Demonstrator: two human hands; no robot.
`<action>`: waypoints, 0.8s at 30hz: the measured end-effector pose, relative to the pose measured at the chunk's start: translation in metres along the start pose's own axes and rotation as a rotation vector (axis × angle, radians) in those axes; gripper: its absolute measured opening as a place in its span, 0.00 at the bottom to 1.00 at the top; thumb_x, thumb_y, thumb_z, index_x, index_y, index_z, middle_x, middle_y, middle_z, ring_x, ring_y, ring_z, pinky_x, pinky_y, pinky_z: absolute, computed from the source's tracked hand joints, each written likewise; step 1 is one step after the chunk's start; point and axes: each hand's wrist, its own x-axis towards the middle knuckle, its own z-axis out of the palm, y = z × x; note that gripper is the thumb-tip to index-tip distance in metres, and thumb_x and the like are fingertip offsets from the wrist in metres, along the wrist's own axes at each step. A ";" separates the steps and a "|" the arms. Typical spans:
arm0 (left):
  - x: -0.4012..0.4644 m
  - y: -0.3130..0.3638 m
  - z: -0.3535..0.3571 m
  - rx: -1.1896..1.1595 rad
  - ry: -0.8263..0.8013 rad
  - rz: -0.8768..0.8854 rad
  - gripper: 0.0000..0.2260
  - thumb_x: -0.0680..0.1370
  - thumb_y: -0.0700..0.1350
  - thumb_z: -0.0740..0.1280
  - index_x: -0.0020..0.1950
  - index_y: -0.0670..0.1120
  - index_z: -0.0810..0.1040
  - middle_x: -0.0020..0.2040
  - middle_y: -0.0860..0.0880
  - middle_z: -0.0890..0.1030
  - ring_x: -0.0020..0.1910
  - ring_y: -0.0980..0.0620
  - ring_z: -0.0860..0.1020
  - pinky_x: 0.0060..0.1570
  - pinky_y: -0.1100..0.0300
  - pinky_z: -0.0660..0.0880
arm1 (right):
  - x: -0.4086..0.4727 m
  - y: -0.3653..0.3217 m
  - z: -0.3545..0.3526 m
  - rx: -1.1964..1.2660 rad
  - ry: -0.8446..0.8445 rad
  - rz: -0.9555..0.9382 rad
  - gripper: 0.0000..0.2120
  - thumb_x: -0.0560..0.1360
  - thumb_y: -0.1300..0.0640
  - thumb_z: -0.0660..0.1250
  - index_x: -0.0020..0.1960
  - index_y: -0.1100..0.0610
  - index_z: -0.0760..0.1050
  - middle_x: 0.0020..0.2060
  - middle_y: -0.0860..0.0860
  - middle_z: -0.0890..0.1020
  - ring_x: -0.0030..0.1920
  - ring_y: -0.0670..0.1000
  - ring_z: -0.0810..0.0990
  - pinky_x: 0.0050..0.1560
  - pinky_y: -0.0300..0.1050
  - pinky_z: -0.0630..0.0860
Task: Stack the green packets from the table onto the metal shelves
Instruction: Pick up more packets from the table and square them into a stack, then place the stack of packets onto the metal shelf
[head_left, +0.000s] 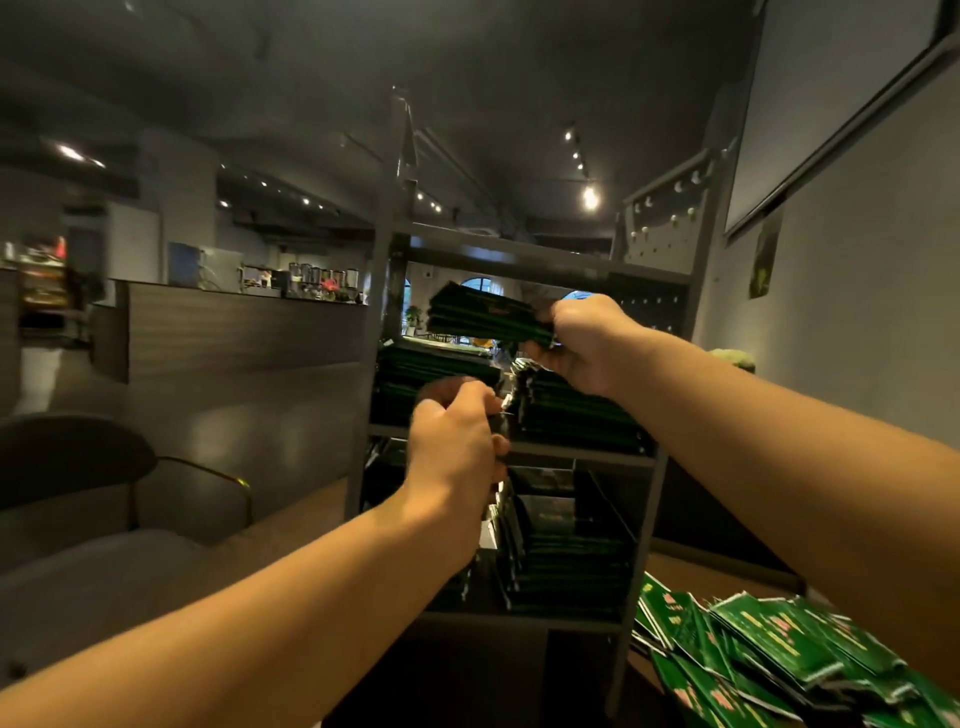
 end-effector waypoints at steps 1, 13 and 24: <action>0.006 0.000 -0.006 0.033 0.003 0.038 0.04 0.78 0.41 0.61 0.43 0.46 0.73 0.36 0.47 0.73 0.30 0.53 0.70 0.36 0.54 0.69 | 0.014 0.002 0.012 -0.003 0.001 0.001 0.07 0.80 0.66 0.59 0.49 0.59 0.75 0.56 0.59 0.76 0.48 0.54 0.78 0.29 0.39 0.77; 0.032 -0.002 -0.026 0.061 0.009 0.113 0.06 0.78 0.36 0.60 0.43 0.45 0.72 0.34 0.48 0.72 0.27 0.54 0.70 0.26 0.60 0.69 | 0.083 0.012 0.054 -0.383 -0.117 0.080 0.14 0.79 0.64 0.62 0.64 0.64 0.72 0.56 0.59 0.78 0.51 0.52 0.81 0.51 0.43 0.81; 0.046 -0.006 -0.033 0.078 0.066 0.162 0.10 0.78 0.33 0.54 0.50 0.44 0.72 0.40 0.47 0.75 0.26 0.55 0.70 0.22 0.64 0.67 | 0.088 0.007 0.059 -0.943 -0.041 -0.083 0.05 0.78 0.58 0.59 0.52 0.57 0.72 0.36 0.55 0.73 0.31 0.51 0.68 0.37 0.42 0.67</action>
